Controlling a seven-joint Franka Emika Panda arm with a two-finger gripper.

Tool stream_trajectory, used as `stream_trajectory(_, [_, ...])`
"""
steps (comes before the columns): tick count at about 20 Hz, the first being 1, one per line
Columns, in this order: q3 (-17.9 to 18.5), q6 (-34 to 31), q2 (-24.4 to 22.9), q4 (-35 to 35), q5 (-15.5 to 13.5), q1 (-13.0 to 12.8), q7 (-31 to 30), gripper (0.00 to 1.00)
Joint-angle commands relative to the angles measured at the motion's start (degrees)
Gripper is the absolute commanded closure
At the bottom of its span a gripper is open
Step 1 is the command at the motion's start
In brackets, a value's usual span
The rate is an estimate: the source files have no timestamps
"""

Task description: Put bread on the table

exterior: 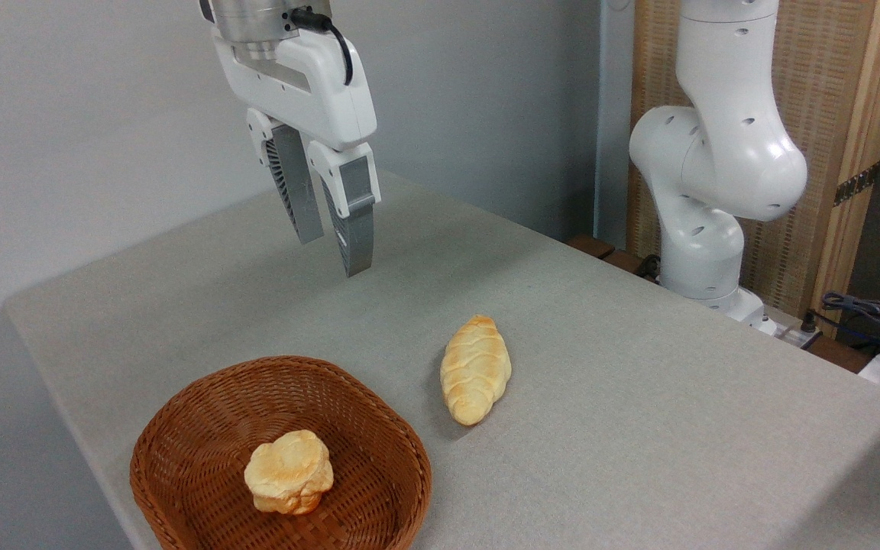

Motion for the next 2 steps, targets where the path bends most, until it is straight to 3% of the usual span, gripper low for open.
stream_trajectory(1, [0.13,-1.53,0.57,1.58,0.79,-0.3,-0.51,0.0])
stream_trajectory(2, [0.13,-1.53,0.57,1.67,0.7,-0.3,-0.68,0.0])
